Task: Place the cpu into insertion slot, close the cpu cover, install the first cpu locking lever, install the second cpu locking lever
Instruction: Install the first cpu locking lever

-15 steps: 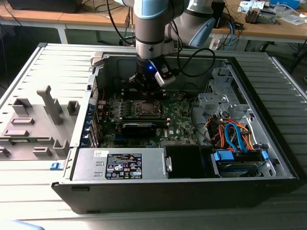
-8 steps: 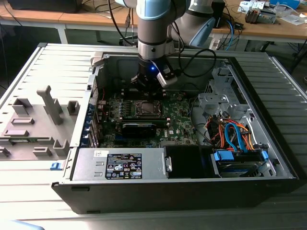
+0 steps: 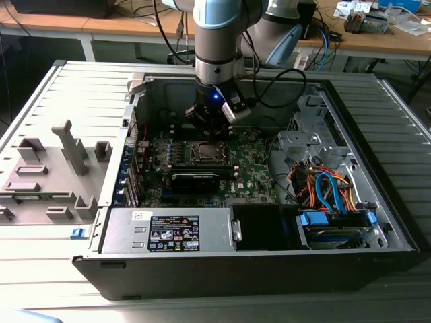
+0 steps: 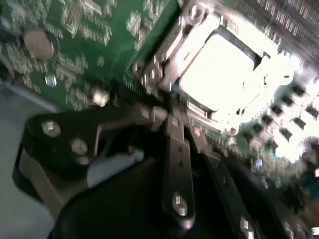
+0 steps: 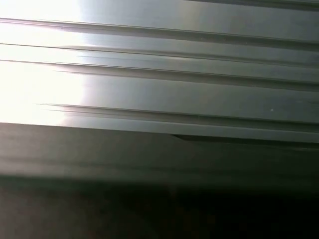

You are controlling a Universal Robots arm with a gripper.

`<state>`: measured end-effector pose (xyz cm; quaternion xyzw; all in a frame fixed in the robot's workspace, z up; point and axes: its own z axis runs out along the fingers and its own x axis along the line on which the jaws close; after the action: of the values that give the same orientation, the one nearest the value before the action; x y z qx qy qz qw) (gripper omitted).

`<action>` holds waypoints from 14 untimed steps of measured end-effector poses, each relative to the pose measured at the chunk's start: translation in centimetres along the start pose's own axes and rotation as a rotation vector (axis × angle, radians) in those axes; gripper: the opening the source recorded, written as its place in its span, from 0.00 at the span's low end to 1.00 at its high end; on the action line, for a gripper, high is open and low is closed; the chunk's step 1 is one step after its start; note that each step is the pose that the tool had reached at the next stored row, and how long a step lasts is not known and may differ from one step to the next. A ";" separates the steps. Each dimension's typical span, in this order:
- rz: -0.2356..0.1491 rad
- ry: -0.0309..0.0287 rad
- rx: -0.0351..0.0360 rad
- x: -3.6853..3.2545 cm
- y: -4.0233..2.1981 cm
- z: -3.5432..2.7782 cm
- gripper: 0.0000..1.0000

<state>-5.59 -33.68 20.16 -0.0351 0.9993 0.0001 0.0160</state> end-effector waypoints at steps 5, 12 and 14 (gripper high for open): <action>-0.006 -0.0004 -0.0006 -0.03 0.19 -0.09 0.11; -0.006 -0.0006 -0.0027 -0.04 -0.24 -1.40 0.11; -0.006 -0.0003 -0.0033 0.00 -0.86 -1.40 0.11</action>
<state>-5.57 -34.53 21.57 -0.0381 0.9991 0.0017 0.0161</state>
